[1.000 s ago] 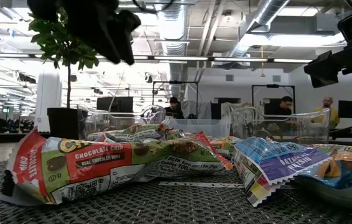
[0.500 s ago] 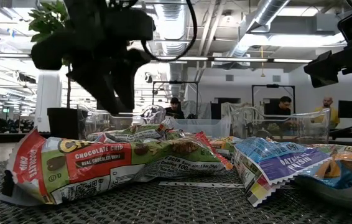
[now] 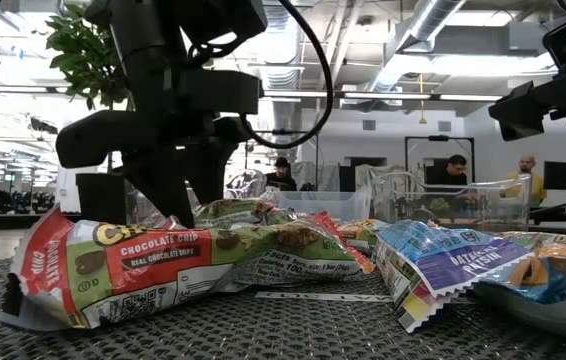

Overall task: Pick and place Granola Bars by type
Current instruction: Put the red granola bar into the left transparent bin

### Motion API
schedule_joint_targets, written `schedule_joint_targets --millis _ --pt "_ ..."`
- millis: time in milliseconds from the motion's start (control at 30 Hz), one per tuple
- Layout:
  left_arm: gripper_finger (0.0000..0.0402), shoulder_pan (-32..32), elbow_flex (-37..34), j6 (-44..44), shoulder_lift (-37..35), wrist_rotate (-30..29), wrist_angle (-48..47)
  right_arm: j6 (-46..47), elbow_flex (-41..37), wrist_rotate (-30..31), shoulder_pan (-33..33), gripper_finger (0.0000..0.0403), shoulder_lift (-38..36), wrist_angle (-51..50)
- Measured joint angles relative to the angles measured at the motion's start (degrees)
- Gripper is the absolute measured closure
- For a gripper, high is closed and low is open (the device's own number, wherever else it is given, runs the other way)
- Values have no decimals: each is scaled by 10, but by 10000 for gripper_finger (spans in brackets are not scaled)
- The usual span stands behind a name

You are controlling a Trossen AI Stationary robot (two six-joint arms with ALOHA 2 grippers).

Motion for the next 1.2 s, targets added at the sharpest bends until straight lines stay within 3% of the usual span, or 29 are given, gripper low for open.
schedule_joint_targets --millis 267,600,767,1067,1200 --pt "215 0 0 4 0 5 9 0 0 0 0 182 0 0" --pt "345 0 0 -34 0 26 13 0 0 0 0 182 0 0" --pt "387 0 0 -60 -1 27 15 0 0 0 0 182 0 0" --pt "376 0 0 -91 -18 24 61 0 0 0 0 182 0 0" --pt "378 0 0 -99 -43 -4 92 0 0 0 0 182 0 -1"
